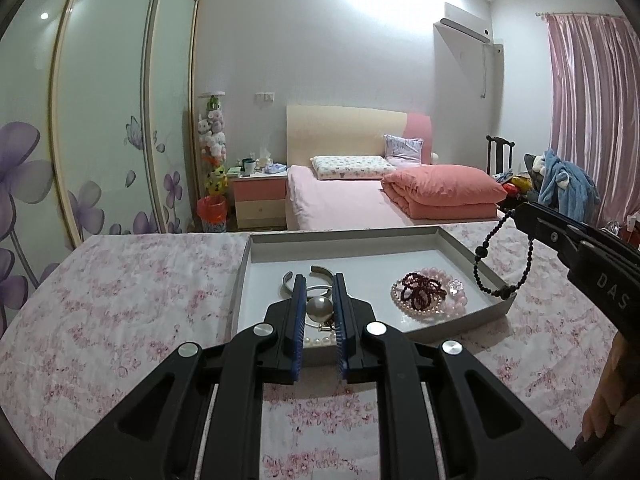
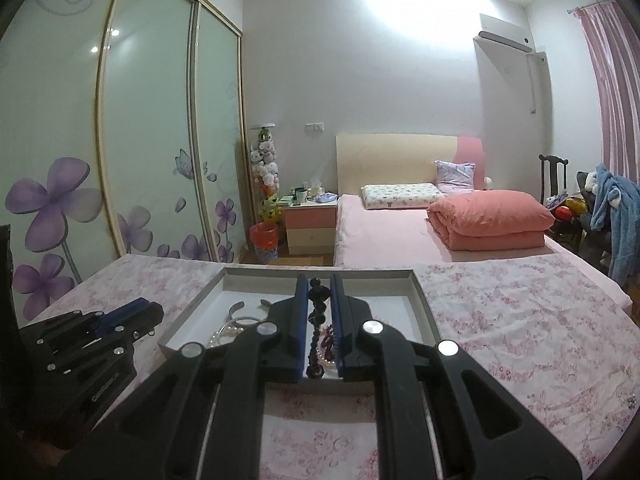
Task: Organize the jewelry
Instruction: 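Carry the black bracelet over the tray with the right tool while the left tool carries the earring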
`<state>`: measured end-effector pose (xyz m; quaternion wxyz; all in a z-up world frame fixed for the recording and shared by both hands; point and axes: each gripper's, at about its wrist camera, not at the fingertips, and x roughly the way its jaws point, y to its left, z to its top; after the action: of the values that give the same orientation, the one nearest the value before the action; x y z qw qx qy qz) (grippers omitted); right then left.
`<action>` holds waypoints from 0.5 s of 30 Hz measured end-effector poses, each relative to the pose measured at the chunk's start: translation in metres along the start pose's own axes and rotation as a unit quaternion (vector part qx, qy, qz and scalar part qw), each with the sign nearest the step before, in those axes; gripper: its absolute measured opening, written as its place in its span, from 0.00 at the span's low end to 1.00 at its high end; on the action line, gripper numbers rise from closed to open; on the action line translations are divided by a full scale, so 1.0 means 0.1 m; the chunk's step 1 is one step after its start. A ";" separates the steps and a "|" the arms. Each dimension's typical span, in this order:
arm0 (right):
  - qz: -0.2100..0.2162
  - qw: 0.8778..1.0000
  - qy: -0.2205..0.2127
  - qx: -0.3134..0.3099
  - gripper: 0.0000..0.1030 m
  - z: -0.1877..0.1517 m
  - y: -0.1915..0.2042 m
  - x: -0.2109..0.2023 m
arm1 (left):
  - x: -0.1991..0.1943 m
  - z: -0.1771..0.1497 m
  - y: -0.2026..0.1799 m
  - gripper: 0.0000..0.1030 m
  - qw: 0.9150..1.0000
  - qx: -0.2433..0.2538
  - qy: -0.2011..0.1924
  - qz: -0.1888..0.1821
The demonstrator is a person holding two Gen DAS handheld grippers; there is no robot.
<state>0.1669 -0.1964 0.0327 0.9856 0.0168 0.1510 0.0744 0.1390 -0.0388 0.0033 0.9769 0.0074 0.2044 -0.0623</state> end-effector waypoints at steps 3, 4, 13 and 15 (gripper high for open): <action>-0.002 1.000 -0.002 0.001 0.11 0.01 -0.01 0.01 | 0.01 0.00 0.00 0.14 1.000 -0.001 0.000 0.000; -0.002 1.000 -0.002 0.001 0.11 0.02 -0.01 0.01 | 0.01 0.01 -0.01 0.14 1.000 0.000 0.000 0.000; -0.003 1.000 -0.007 0.003 0.11 0.04 -0.02 0.05 | 0.11 0.03 0.03 0.14 1.000 -0.012 0.008 -0.007; -0.004 1.000 -0.011 0.004 0.11 0.07 -0.03 0.08 | 0.15 0.05 0.03 0.14 1.000 -0.012 0.007 -0.007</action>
<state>0.1772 -0.1984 0.0365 0.9874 0.0207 0.1408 0.0696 0.1553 -0.0382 0.0022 0.9749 -0.0056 0.2124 -0.0670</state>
